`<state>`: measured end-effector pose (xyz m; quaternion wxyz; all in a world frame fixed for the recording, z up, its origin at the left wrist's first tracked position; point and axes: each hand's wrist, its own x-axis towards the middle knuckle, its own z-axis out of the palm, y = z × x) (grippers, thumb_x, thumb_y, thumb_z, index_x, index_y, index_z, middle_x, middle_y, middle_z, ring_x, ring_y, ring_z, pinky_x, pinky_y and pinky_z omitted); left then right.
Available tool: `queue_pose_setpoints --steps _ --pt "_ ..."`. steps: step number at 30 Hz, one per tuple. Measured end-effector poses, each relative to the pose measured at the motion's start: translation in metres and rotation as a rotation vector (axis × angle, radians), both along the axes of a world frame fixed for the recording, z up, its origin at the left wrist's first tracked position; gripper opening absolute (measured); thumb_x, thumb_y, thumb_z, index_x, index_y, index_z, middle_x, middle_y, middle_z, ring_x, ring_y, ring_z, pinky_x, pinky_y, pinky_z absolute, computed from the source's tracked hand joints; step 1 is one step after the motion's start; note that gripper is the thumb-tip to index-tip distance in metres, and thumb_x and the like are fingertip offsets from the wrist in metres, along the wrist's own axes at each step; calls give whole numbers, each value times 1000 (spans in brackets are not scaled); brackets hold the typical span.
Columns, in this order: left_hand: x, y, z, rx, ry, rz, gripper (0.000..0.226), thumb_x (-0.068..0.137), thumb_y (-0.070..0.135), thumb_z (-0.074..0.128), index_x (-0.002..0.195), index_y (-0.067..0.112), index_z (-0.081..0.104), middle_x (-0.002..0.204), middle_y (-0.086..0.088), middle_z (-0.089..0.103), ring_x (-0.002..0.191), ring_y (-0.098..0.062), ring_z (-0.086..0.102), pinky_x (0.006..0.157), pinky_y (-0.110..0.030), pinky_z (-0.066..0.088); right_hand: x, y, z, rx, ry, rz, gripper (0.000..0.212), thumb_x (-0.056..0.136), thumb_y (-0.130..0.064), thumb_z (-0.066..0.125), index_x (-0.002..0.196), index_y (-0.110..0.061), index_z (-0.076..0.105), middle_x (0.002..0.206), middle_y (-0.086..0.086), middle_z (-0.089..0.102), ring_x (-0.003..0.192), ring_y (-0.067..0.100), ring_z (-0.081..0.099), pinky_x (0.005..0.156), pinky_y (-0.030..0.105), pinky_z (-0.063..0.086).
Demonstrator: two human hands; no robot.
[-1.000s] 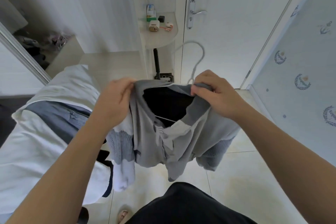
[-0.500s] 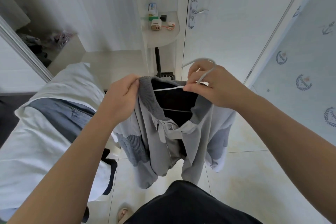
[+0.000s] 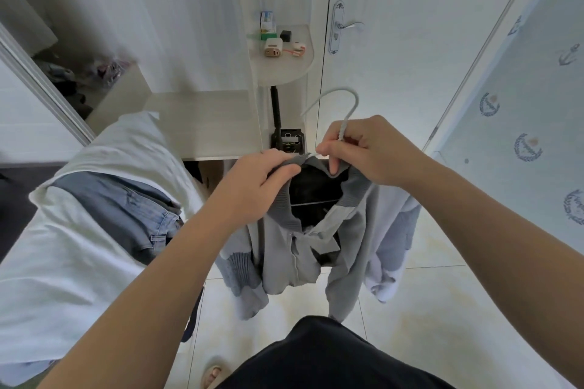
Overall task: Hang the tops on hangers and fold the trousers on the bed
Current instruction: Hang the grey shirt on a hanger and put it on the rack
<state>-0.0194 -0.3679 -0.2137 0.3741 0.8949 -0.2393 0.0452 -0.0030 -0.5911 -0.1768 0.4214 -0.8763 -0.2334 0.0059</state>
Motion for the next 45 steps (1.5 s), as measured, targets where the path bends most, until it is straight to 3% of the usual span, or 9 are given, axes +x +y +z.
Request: queue_pose_setpoints --steps 3,6,13,18,21,27,33,40,45 --pt "0 4 -1 6 -21 14 36 105 25 49 73 41 50 70 24 57 67 -1 54 63 -15 35 -1 -6 -6 12 7 -17 18 92 -26 70 77 -16 72 74 -3 70 71 14 62 69 24 46" --pt "7 14 -1 -52 -38 113 35 106 29 47 72 39 51 67 16 57 67 -7 54 61 -18 35 0 -20 -15 -17 -42 -41 7 89 -23 74 86 -28 72 87 -9 69 84 9 63 74 20 47" --pt "15 19 4 -65 -114 355 30 106 28 47 76 23 51 68 6 54 69 -8 52 59 -16 34 0 -45 -41 -80 -23 -135 22 95 -32 66 117 -34 65 99 -7 68 92 7 63 83 21 48" --pt "18 25 5 -78 -100 459 35 105 30 46 70 25 45 66 6 49 66 -11 47 59 -32 28 6 -57 -57 -159 23 -184 16 98 -34 62 113 -34 62 100 -12 66 93 6 63 80 21 48" --pt "19 37 11 -105 -100 487 34 105 30 46 72 24 49 68 8 50 69 -14 48 64 -32 29 9 -68 -73 -265 80 -236 15 98 -27 59 84 -28 55 78 -8 59 77 19 54 66 29 39" --pt "18 52 16 -21 -193 448 22 106 31 47 89 20 57 72 5 57 72 -15 51 65 -31 32 6 -65 -72 105 102 -413 7 90 -20 71 84 -21 68 77 11 68 67 14 50 64 31 38" --pt "21 64 13 1 -273 375 27 107 26 45 87 15 59 69 -1 57 67 -15 49 60 -27 33 -3 -56 -63 206 -24 -411 16 100 -15 59 94 -17 75 86 -21 71 78 -10 58 72 5 40" --pt "19 68 12 77 -231 266 29 106 28 48 84 29 66 62 7 60 66 -9 57 58 -17 37 -4 -57 -46 189 -142 -419 24 102 -12 52 84 -21 66 75 -18 62 73 -5 52 69 11 38" --pt "20 60 13 148 -166 234 26 104 33 49 90 32 71 71 10 66 72 -3 58 66 -28 45 -15 -44 -4 304 -345 -416 22 102 -9 51 89 -17 68 84 -25 66 84 -7 57 80 12 42"
